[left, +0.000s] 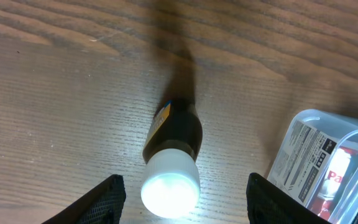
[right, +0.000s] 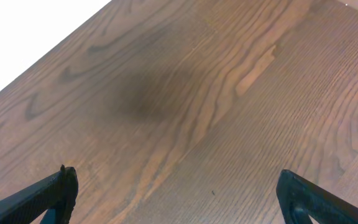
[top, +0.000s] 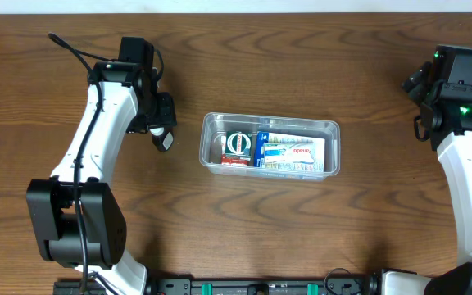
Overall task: Pack container
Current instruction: 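Lower left gripper over the brown bottle and close on its body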
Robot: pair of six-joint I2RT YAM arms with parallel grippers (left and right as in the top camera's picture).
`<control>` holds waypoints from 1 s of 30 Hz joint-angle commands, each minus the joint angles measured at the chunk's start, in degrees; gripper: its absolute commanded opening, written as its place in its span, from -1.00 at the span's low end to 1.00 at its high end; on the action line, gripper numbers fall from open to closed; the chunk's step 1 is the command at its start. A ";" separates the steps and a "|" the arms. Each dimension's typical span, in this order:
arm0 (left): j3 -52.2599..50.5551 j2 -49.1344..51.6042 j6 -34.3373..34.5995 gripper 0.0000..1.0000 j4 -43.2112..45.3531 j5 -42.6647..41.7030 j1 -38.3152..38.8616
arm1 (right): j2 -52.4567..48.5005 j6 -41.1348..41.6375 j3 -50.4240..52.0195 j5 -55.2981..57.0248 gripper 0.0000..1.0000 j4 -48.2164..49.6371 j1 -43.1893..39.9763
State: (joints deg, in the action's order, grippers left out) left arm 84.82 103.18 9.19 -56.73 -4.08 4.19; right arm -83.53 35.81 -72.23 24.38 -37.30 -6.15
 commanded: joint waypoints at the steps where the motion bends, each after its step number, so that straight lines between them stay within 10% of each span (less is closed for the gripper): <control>1: -0.70 0.57 0.13 0.27 0.13 0.33 -0.31 | -0.07 0.79 -0.07 0.61 0.99 0.02 -0.22; 30: -3.08 0.57 -2.16 0.07 1.70 0.70 -0.42 | -0.07 0.79 -0.07 0.61 0.99 0.00 -0.22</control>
State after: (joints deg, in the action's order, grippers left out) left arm 82.19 103.18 8.75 -55.05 -4.05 4.16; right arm -83.53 35.81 -72.23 24.38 -37.30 -6.15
